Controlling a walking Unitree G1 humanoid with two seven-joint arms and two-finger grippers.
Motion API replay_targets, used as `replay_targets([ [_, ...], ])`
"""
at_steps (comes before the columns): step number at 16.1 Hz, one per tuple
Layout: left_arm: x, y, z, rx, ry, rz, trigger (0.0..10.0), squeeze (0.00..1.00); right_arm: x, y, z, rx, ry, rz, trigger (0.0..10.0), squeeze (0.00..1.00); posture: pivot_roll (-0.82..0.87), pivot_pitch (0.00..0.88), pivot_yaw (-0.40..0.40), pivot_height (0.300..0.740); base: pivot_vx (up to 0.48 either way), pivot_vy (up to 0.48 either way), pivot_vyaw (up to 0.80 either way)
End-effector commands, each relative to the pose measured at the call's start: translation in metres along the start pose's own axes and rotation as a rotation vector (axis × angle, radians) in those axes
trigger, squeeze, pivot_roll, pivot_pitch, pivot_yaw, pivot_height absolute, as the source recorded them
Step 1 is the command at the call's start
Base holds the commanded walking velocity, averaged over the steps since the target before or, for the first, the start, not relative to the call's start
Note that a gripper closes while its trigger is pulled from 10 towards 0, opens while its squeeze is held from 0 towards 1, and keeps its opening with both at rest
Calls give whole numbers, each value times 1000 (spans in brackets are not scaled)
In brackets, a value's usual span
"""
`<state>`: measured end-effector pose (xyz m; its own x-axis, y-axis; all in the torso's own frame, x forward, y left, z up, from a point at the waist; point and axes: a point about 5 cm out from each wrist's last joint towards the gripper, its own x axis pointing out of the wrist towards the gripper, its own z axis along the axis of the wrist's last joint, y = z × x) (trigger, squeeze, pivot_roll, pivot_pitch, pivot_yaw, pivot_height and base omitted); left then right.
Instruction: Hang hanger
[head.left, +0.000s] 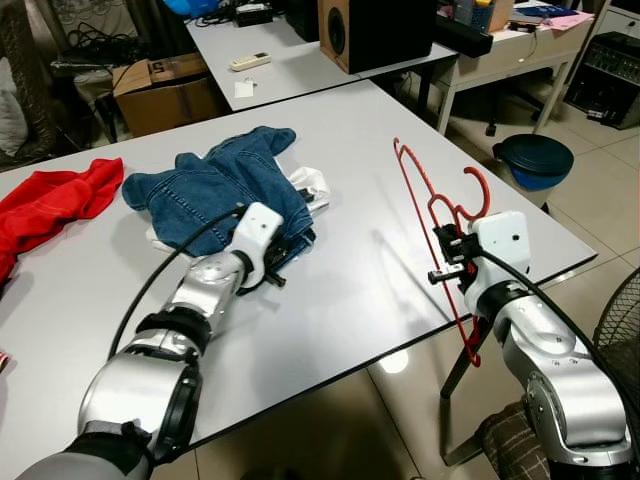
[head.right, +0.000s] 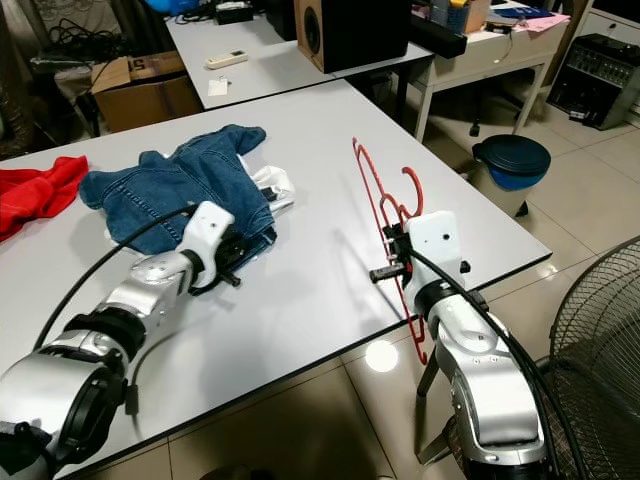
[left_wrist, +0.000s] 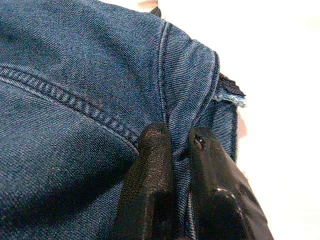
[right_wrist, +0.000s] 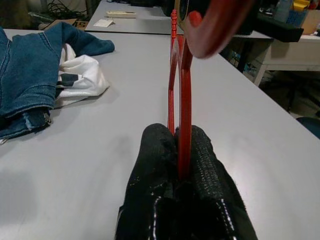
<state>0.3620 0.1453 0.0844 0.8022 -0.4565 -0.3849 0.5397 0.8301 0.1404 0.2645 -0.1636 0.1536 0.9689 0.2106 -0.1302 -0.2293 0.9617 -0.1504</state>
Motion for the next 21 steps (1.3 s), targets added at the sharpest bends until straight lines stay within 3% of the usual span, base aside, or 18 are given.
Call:
replay_targets([
  [1,-3,5,4,-15,-32,-4,0,0,2,2,7,-13,-28,19,10000,0,-161,0,90,740,0,0,0],
  [5,-9,27,65,-31,-320,65,0,0,3,3,8,-14,-26,37,10000,0,-106,0,50,740,0,0,0],
  [7,-20,39,105,41,-510,144,0,0,5,4,9,-8,-27,47,10000,0,-76,0,44,740,0,0,0],
  [8,-35,48,135,231,-621,244,0,0,7,9,8,-3,-28,60,10000,0,-74,0,54,740,0,0,0],
  [9,-40,50,143,341,-637,285,0,0,8,12,8,-2,-28,66,10000,0,-70,0,67,740,0,0,0],
  [10,-43,51,148,410,-644,307,0,0,8,14,8,-3,-29,69,10000,0,-70,0,67,740,0,0,0],
  [11,-49,49,152,575,-645,324,0,0,4,19,5,9,-29,71,10000,0,-45,0,70,740,0,0,0],
  [13,-45,44,145,641,-577,264,0,0,-2,23,5,50,-47,93,10000,0,-25,0,57,740,0,0,0],
  [14,-41,42,137,649,-518,229,0,0,-5,27,9,86,-78,137,10000,0,-25,0,63,740,0,0,0],
  [15,-32,40,118,628,-395,157,0,0,-14,34,17,123,-141,235,10000,0,-35,0,81,740,0,0,0],
  [18,-20,31,102,564,-298,109,0,0,-43,34,21,141,-191,426,10000,0,-54,0,113,740,0,0,0],
  [21,-19,33,108,540,-294,96,0,0,-59,33,20,126,-143,539,10000,0,-78,0,106,740,0,0,0],
])
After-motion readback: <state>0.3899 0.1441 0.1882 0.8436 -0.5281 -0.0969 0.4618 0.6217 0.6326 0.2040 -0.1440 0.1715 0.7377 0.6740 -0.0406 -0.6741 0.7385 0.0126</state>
